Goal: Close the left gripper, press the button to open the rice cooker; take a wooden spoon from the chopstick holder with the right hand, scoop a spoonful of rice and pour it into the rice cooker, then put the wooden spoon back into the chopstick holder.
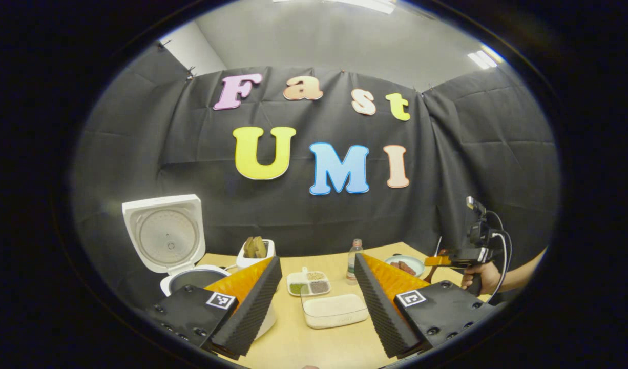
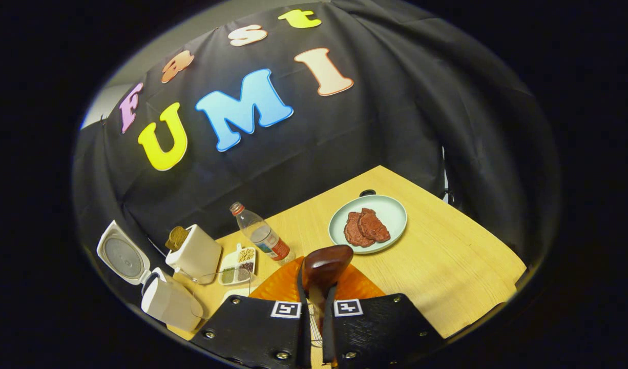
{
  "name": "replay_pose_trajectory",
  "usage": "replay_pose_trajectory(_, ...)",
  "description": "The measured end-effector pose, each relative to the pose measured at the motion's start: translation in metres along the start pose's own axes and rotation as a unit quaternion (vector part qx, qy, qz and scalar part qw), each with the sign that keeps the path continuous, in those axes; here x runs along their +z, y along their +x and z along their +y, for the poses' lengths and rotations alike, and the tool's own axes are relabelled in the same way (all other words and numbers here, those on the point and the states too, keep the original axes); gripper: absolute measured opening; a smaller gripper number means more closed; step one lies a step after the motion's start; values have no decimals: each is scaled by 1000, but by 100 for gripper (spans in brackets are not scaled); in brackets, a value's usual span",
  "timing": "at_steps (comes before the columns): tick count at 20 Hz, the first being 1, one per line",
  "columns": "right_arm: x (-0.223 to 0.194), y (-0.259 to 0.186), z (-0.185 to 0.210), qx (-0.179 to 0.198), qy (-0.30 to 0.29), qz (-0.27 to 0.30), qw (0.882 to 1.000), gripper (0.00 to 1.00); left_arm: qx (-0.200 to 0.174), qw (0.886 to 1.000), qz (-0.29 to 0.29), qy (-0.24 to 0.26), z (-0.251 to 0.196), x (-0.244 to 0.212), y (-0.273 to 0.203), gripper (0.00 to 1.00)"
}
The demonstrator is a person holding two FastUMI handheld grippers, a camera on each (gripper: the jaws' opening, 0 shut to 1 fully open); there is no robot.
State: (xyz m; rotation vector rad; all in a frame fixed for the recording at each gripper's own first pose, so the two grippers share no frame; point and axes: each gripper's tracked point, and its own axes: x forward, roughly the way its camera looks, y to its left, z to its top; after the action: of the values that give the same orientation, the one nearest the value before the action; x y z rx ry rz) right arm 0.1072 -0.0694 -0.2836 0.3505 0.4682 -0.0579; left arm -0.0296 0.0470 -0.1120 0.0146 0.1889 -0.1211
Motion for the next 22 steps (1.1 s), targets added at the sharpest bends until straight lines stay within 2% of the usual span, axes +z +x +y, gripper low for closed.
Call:
replay_pose_trajectory(1,-3,5,1,-1,-8,2,1000,9,6,1000,1,-1,4,1,-1,96)
replay_pose_trajectory(5,-26,26,0,-10,-10,10,1000,9,27,1000,5,-1,13,-1,-8,96)
replay_pose_trajectory(8,-28,22,-6,-15,-12,-9,1000,9,23,1000,6,-3,9,-1,-8,98)
replay_pose_trajectory(10,-29,16,-15,-27,-38,-4,999,18,16,1000,4,-3,5,1,-4,96)
replay_pose_trajectory(12,-20,11,-24,-37,-73,-10,997,58,8,1000,-1,-3,-2,5,3,98)
replay_pose_trajectory(14,-10,-12,-37,-57,-103,-23,993,100,-9,1000,-7,-8,-14,9,10,96)
replay_pose_trajectory(16,9,-35,-42,-64,-122,-45,989,100,-25,1000,-12,-11,-23,12,17,98)
replay_pose_trajectory(19,49,-67,-24,-60,-145,-96,983,100,-42,999,-17,-15,-33,15,27,96)
replay_pose_trajectory(22,89,-94,16,-26,-157,-130,979,100,-41,999,-28,-17,-28,23,35,98)
